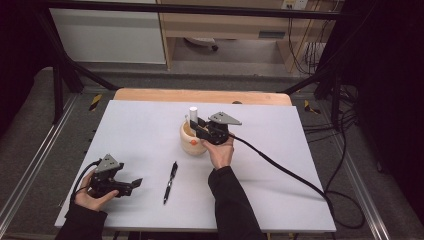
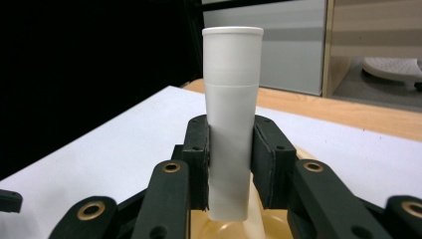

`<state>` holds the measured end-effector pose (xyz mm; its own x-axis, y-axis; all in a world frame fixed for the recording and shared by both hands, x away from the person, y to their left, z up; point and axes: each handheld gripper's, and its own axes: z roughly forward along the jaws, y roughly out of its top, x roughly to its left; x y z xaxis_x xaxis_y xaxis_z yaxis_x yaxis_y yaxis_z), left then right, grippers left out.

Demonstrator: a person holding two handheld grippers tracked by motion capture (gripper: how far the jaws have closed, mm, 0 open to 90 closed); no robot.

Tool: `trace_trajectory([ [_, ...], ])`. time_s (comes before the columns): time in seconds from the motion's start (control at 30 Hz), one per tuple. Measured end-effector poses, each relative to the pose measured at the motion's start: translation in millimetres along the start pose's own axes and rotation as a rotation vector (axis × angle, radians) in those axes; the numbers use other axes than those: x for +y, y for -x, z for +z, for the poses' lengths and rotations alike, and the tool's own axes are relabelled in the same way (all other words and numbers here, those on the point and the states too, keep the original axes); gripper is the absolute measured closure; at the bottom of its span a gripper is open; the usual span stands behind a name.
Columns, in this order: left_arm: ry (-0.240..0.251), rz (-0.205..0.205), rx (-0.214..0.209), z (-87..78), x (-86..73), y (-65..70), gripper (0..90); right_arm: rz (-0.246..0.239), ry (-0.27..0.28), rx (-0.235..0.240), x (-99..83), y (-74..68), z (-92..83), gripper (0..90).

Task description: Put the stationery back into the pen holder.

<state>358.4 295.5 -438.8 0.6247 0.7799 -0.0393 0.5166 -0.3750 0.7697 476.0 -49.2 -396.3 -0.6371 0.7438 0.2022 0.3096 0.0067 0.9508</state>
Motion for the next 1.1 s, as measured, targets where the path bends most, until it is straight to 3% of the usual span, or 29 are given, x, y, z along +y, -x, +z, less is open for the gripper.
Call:
trace_trajectory([
  [0.4, 0.000, 0.000, 0.001, -0.2, -0.2, -0.1, 5.8, 0.016, -0.058, -0.022, -15.3, 1.3, 4.2, 70.8],
  [0.63, -0.004, 0.003, 0.000, 0.3, -0.2, 0.3, 5.8, 0.008, -0.060, -0.014, -14.2, 2.8, 0.7, 70.0],
  [0.93, -0.004, 0.003, -0.002, 0.1, 0.0, 0.5, 5.8, -0.032, -0.049, -0.012, -3.3, 1.6, -12.3, 60.3],
  [1.1, -0.008, 0.004, -0.004, 0.6, 0.2, 1.0, 5.8, -0.055, -0.061, -0.011, 7.4, 1.2, -25.8, 47.1],
])
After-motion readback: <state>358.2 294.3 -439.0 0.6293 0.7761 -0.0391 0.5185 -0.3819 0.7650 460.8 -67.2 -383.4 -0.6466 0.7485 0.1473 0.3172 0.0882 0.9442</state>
